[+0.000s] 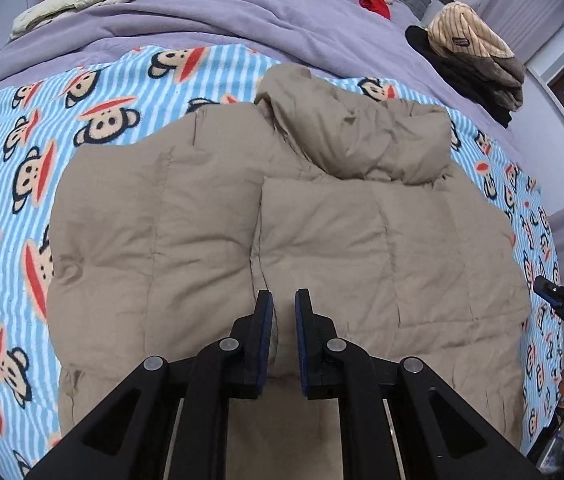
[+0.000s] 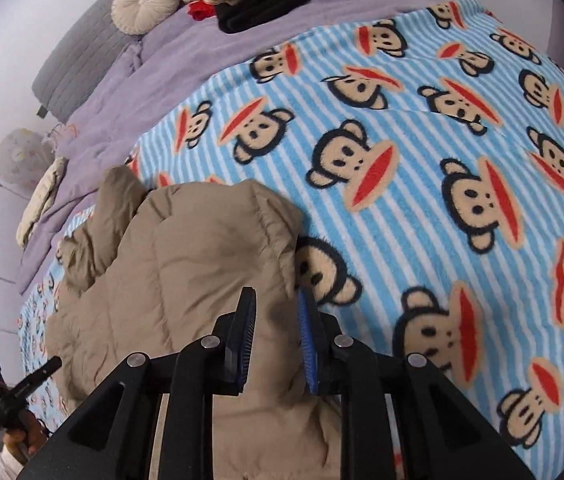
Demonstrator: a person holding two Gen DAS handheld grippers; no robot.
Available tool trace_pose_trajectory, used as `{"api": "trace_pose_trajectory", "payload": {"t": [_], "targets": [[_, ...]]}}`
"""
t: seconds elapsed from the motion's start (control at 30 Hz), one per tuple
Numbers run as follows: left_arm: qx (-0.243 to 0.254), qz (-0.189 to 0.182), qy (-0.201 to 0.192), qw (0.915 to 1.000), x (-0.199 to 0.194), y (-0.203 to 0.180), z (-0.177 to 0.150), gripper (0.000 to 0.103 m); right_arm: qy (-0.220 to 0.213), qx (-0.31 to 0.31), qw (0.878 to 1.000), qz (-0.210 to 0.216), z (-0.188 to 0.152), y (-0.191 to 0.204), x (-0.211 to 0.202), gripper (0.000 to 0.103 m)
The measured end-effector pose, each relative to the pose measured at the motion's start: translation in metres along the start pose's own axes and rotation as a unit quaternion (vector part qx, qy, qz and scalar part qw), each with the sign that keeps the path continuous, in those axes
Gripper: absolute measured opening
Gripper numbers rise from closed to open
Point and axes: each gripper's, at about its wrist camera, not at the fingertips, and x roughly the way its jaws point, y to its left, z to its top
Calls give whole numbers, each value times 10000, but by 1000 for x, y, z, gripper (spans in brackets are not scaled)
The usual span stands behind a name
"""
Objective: Fold large clothes
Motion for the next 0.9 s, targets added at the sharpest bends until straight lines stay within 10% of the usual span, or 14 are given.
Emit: {"api": "trace_pose_trajectory", "payload": {"t": [0.3,0.9], "targets": [[7,629,325,9975,31,-2,-21,13,635,-246,9967,-451,-45,2,40,23],[91,830,155,9964,-41,-12,-48,13,749,-95,9971,-115,-88,36,-37,24]]}}
